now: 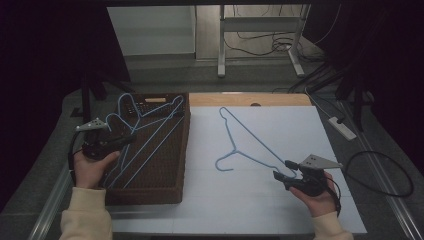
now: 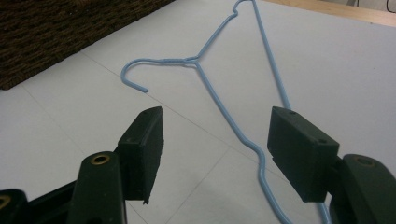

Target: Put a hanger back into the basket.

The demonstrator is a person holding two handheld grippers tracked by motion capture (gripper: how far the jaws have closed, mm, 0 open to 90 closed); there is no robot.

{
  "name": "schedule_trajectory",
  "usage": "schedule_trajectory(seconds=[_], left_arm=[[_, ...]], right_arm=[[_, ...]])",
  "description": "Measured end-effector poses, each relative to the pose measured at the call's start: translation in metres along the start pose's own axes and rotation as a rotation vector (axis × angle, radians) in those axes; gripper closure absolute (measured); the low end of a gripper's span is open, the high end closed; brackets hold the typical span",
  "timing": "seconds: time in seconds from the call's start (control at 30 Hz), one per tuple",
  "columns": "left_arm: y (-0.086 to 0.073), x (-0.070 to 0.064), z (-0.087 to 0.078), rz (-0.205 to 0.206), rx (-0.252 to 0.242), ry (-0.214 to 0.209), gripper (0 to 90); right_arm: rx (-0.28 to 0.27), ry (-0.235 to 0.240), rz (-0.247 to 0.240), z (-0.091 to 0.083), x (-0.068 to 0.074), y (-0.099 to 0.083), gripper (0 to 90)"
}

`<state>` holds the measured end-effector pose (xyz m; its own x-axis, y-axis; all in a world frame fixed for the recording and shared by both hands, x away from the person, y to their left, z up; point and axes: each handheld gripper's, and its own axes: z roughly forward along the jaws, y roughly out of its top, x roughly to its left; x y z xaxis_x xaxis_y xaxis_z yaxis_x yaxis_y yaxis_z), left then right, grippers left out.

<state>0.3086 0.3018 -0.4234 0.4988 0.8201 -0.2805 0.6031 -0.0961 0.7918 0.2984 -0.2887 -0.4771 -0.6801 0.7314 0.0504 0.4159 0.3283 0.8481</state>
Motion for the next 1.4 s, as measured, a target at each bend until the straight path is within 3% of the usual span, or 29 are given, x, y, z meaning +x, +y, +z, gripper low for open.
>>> schedule_trajectory(seconds=[0.4, 0.6, 0.7, 0.73, 0.8, 0.83, 0.9, 1.03, 1.13, 1.2, 1.4], left_arm=[[-0.008, 0.005, 0.02, -0.034, 0.087, -0.001, 86.1], [-0.011, 0.008, 0.026, -0.052, 0.133, 0.02, 86.0], [-0.013, 0.012, 0.027, -0.091, 0.139, 0.071, 85.8], [-0.013, 0.012, 0.027, -0.091, 0.139, 0.071, 85.7], [-0.013, 0.014, 0.026, -0.096, 0.136, 0.11, 85.2], [-0.014, 0.014, 0.026, -0.095, 0.128, 0.135, 83.9], [-0.013, 0.014, 0.024, -0.09, 0.111, 0.174, 67.8], [-0.01, 0.007, 0.015, -0.037, 0.042, 0.237, 49.1], [-0.006, -0.003, 0.01, 0.002, 0.009, 0.208, 42.7], [-0.004, -0.012, 0.007, 0.023, -0.016, 0.161, 40.6], [-0.005, -0.032, -0.002, 0.065, -0.064, 0.08, 39.1]], right_arm=[[0.003, 0.0, -0.001, 0.0, 0.0, 0.0, 37.3], [0.002, 0.0, 0.001, 0.001, 0.0, 0.0, 37.2], [0.005, -0.001, 0.002, 0.001, 0.0, 0.0, 37.3], [0.005, -0.001, 0.002, 0.001, 0.0, 0.0, 37.3], [0.004, -0.002, 0.0, 0.001, 0.001, 0.0, 37.3], [0.003, -0.001, 0.001, 0.001, 0.001, 0.0, 37.3], [0.003, -0.001, 0.002, 0.001, 0.0, 0.0, 37.2], [0.005, -0.002, -0.001, 0.001, 0.001, 0.0, 37.2], [0.003, -0.002, 0.001, 0.001, 0.0, 0.0, 37.2], [0.005, -0.004, 0.003, 0.0, 0.0, 0.0, 37.1], [0.002, 0.002, -0.001, 0.001, 0.001, 0.0, 37.0]])
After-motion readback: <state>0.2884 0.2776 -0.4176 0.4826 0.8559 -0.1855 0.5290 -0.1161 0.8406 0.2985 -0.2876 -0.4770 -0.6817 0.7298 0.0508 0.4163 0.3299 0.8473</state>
